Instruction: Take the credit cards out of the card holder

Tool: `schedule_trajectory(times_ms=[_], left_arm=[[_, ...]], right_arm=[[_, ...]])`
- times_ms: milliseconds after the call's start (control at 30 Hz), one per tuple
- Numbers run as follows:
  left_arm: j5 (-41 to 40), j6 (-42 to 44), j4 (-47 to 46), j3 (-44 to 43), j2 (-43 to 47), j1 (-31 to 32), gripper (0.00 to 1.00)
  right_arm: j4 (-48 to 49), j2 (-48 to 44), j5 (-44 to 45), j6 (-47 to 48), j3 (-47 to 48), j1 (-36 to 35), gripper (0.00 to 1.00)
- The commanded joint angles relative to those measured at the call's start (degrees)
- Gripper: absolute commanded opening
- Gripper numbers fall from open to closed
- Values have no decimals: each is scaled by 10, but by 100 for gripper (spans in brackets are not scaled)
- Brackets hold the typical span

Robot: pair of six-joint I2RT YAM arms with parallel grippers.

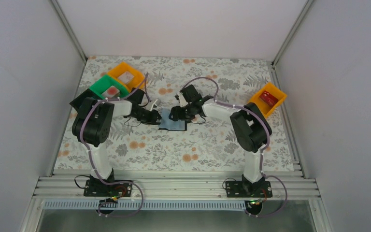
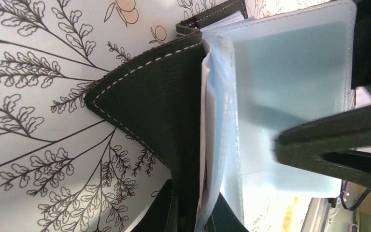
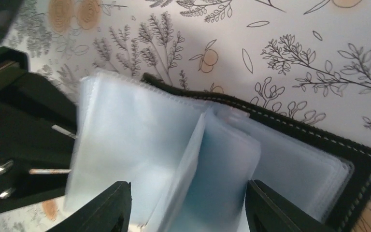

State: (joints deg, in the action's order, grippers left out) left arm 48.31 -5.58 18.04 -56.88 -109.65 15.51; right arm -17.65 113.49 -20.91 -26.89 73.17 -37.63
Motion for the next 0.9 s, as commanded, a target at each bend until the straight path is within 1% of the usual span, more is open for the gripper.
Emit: schedule_trajectory(times_ms=[0, 167, 267, 333, 467, 567, 667, 733, 867], left_arm=[[-31, 37, 32, -21, 13, 5, 2], [-73, 107, 44, -35, 84, 5, 2], [-80, 141, 52, -40, 126, 5, 2], [-78, 158, 63, -50, 146, 6, 2], [-32, 188, 87, -66, 193, 7, 2], [12, 211, 112, -92, 236, 7, 2], [53, 250, 162, -144, 273, 6, 2], [77, 284, 208, -186, 290, 7, 2], [114, 310, 284, -261, 311, 7, 2]], right_arm=[[-40, -77, 7, 30, 4, 17, 64], [-45, -196, -14, 78, -28, 73, 78], [-50, -255, -27, 111, -47, 107, 82], [-39, -294, -51, 132, -63, 133, 83], [-13, -357, -128, 159, -89, 160, 85], [7, -404, -166, 173, -97, 166, 87], [22, -440, -220, 189, -93, 167, 90], [20, -456, -258, 202, -83, 167, 95], [-4, -481, -298, 234, -50, 167, 99]])
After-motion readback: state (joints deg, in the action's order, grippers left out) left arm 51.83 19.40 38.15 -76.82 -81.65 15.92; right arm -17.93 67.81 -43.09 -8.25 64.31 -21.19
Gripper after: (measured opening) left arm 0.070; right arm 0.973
